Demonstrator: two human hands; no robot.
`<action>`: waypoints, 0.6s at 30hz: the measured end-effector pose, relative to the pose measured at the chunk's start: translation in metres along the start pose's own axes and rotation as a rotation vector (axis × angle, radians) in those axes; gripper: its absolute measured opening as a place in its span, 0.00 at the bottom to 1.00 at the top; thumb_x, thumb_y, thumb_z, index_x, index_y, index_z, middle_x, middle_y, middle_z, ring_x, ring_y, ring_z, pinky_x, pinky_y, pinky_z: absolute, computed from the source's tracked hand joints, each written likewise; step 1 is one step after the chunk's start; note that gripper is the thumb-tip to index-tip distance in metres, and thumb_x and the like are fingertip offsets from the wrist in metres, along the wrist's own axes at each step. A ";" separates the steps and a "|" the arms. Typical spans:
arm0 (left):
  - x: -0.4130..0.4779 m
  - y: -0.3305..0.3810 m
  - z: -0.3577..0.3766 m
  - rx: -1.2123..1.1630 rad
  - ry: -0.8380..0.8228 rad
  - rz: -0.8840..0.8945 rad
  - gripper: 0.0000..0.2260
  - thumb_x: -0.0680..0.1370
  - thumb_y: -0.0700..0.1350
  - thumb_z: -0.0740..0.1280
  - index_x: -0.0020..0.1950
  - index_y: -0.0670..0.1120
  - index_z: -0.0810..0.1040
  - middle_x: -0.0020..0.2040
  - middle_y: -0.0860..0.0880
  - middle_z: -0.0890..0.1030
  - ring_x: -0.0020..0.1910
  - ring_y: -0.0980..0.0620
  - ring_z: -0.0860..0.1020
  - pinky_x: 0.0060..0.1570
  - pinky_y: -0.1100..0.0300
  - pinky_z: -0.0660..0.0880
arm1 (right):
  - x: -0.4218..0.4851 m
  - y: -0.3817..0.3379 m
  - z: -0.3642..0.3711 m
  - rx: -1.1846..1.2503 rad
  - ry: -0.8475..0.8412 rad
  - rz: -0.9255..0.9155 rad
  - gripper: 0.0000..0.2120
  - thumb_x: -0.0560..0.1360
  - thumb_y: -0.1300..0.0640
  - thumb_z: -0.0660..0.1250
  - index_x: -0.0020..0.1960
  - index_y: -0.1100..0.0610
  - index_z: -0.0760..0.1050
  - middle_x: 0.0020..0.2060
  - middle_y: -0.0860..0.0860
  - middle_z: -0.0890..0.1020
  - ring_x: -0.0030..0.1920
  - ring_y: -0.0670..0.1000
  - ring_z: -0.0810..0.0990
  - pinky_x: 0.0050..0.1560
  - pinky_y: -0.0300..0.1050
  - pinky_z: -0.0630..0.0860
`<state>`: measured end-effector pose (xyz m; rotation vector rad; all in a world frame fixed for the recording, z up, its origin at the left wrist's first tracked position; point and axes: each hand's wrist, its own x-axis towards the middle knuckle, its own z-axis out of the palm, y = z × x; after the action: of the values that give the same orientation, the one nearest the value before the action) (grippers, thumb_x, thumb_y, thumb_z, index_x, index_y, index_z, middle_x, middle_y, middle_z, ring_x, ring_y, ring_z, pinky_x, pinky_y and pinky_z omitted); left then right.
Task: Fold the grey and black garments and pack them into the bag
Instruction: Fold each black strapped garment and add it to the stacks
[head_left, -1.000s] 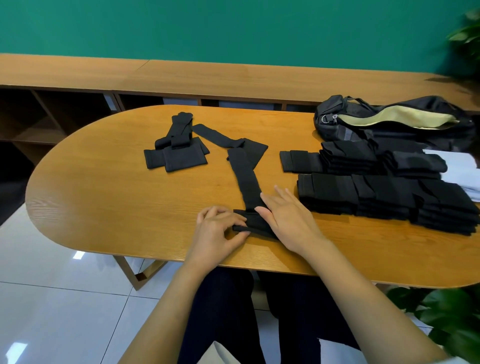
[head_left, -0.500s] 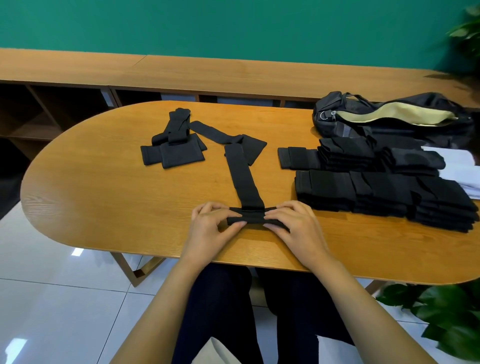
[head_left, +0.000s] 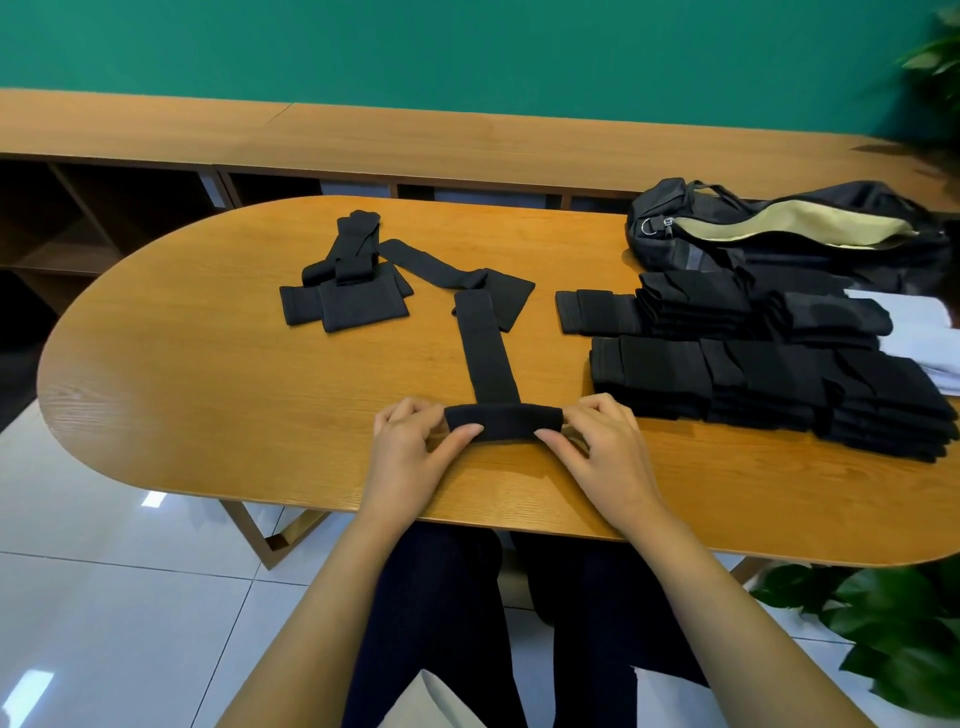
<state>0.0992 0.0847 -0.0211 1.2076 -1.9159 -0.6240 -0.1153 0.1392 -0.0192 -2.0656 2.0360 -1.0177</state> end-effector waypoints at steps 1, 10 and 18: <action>0.000 0.001 -0.001 0.015 -0.003 0.011 0.25 0.70 0.66 0.62 0.41 0.43 0.78 0.45 0.54 0.75 0.51 0.59 0.65 0.57 0.54 0.65 | 0.000 0.001 0.001 -0.009 -0.004 0.020 0.20 0.75 0.39 0.60 0.52 0.54 0.80 0.47 0.44 0.72 0.52 0.48 0.71 0.50 0.43 0.70; 0.001 0.004 -0.002 0.013 0.051 -0.009 0.25 0.74 0.50 0.72 0.67 0.58 0.67 0.40 0.58 0.79 0.51 0.67 0.73 0.63 0.60 0.59 | 0.002 0.000 0.002 0.032 0.005 0.103 0.34 0.72 0.36 0.58 0.72 0.54 0.69 0.43 0.45 0.78 0.51 0.49 0.73 0.55 0.41 0.65; 0.000 0.006 -0.001 0.118 0.015 -0.055 0.26 0.73 0.48 0.72 0.69 0.55 0.67 0.34 0.57 0.78 0.46 0.63 0.75 0.63 0.58 0.60 | 0.003 -0.001 0.003 -0.034 0.033 0.034 0.28 0.72 0.44 0.68 0.70 0.52 0.72 0.40 0.43 0.76 0.46 0.47 0.72 0.50 0.42 0.67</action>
<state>0.0971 0.0871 -0.0161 1.3390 -1.9347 -0.5355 -0.1131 0.1353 -0.0196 -2.0361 2.1116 -1.0247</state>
